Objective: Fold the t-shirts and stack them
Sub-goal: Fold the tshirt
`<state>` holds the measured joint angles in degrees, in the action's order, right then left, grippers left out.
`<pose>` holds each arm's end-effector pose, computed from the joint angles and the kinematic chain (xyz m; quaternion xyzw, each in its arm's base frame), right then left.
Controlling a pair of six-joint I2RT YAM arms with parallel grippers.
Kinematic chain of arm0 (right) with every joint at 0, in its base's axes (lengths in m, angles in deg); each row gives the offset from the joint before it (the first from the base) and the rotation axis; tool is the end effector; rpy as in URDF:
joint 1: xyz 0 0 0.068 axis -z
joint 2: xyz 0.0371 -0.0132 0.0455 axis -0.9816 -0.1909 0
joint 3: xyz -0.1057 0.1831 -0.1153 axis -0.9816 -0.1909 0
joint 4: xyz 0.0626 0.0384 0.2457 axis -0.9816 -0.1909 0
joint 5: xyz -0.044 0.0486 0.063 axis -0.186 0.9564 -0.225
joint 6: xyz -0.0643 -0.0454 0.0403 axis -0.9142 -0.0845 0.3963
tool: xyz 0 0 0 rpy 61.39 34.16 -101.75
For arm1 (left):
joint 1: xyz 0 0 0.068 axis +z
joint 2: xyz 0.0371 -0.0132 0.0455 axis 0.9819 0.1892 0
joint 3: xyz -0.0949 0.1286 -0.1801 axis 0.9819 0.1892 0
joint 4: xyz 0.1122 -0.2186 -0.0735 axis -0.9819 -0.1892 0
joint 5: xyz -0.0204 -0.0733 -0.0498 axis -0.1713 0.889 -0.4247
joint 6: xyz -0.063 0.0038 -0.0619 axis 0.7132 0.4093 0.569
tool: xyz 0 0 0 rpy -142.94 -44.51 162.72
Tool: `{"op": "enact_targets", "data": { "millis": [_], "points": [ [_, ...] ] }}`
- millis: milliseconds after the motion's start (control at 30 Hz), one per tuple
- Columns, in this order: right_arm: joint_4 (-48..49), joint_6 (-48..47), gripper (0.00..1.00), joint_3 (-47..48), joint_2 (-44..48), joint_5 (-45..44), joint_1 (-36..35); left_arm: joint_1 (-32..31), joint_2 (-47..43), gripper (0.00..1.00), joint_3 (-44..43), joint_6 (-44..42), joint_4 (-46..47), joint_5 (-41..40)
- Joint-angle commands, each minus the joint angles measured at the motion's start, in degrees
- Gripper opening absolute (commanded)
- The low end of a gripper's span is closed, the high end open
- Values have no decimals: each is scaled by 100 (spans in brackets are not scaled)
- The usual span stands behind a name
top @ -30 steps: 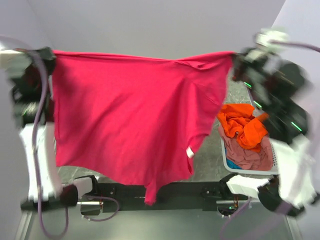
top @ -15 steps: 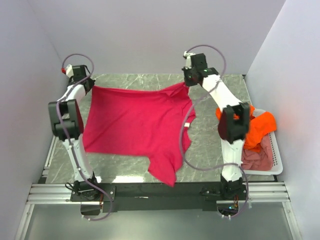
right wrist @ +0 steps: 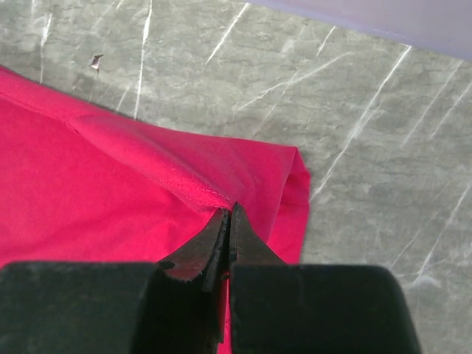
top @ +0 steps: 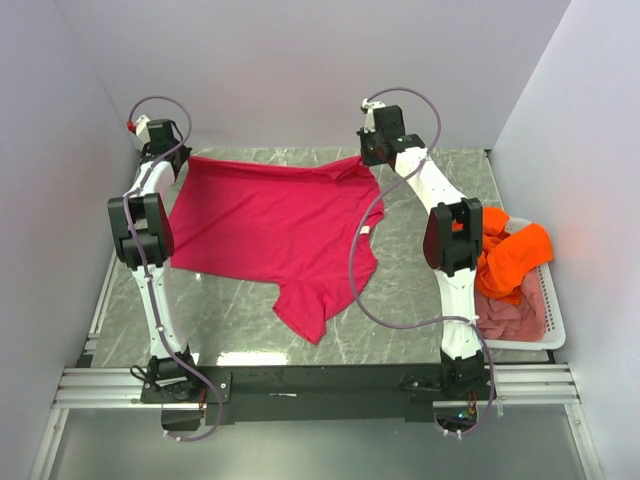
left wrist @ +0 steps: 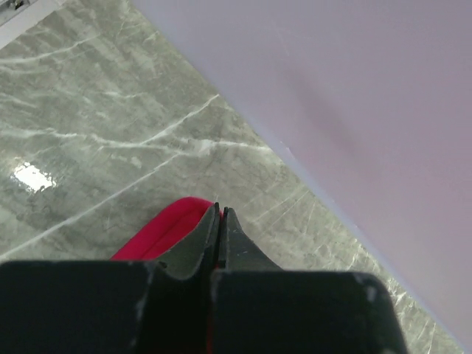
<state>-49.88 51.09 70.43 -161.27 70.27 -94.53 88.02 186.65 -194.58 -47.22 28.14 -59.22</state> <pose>0.5177 0.1500 0.2158 -0.1437 0.8856 0.0896 0.4324 0.5524 0.0980 0.1623 -0.4043 0.7583 -0.0874 0.5039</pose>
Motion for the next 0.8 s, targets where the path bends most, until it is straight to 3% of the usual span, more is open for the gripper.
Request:
{"op": "enact_targets", "data": {
  "millis": [0, 200, 400, 767],
  "points": [
    [-46, 220, 0, 67, 342, 83, -90, 12, 1, 1, -261, -220, 53, -10],
    [-47, 554, 0, -890, 983, -410, -380, 109, 35, 1, -524, -247, -166, 156],
    [-494, 888, 0, -1199, 1247, -1130, -696, 118, -113, 1, -270, -229, -193, 289],
    [-934, 1257, 0, -1876, 1959, -1280, -899, 162, -694, 1, 372, -308, -641, -421]
  ]
}}
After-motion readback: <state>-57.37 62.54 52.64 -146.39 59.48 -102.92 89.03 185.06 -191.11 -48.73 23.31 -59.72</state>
